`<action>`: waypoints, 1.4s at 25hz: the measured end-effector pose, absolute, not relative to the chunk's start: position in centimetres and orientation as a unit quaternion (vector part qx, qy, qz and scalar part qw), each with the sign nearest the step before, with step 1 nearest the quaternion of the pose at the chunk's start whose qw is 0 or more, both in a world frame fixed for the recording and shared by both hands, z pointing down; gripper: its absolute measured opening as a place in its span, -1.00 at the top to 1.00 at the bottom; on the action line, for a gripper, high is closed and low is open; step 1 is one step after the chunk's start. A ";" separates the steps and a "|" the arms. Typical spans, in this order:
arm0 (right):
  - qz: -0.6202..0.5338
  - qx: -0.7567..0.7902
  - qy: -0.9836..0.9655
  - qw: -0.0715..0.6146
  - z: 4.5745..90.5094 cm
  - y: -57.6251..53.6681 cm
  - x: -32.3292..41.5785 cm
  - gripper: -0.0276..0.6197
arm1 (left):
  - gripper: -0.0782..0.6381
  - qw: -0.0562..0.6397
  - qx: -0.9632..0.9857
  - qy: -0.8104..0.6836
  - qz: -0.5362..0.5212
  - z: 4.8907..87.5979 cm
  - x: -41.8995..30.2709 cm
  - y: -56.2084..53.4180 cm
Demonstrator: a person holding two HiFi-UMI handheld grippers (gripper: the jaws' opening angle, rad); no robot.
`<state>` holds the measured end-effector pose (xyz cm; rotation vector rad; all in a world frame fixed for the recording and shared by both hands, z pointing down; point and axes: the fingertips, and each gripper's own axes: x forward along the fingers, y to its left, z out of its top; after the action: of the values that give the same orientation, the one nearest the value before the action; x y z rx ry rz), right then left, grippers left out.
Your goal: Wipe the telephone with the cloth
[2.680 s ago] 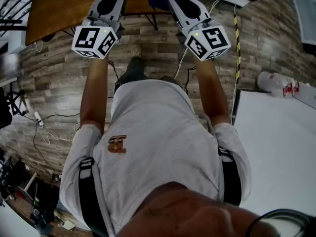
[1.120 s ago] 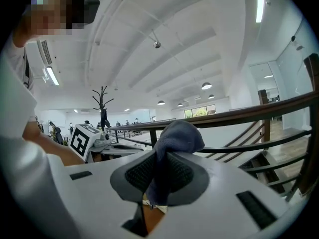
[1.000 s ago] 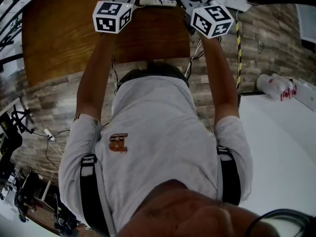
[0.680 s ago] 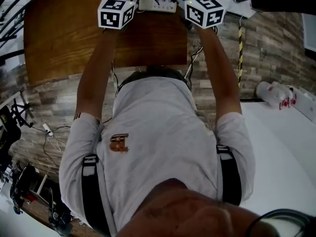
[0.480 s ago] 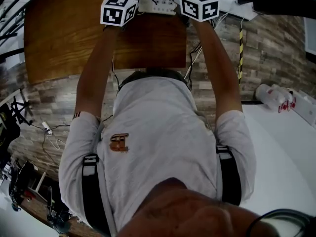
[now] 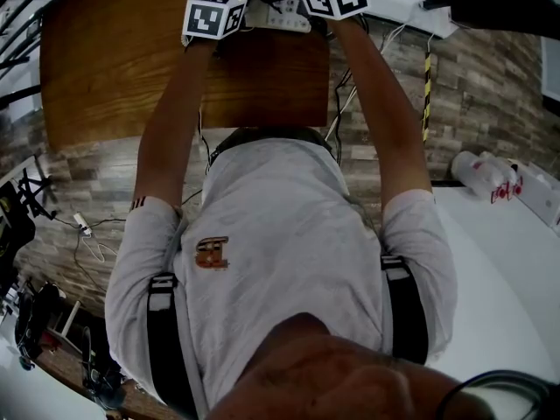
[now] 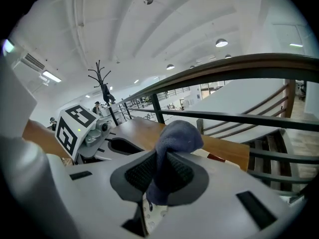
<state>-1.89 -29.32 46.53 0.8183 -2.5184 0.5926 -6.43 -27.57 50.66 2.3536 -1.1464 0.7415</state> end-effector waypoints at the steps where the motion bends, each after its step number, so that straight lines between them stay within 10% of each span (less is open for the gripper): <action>1: 0.216 0.294 -0.906 0.216 46.9 -29.6 -1.9 0.70 | 0.60 0.214 0.845 -0.411 0.267 50.9 -6.3 -27.7; 35: 0.225 0.387 -0.865 0.227 47.0 -26.1 3.9 0.70 | 0.55 0.232 0.848 -0.403 0.253 51.9 -7.0 -27.6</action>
<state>3.91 -26.07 47.00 1.0659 -2.3844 0.6211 -6.95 -27.64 51.90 2.3314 -1.1065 0.6956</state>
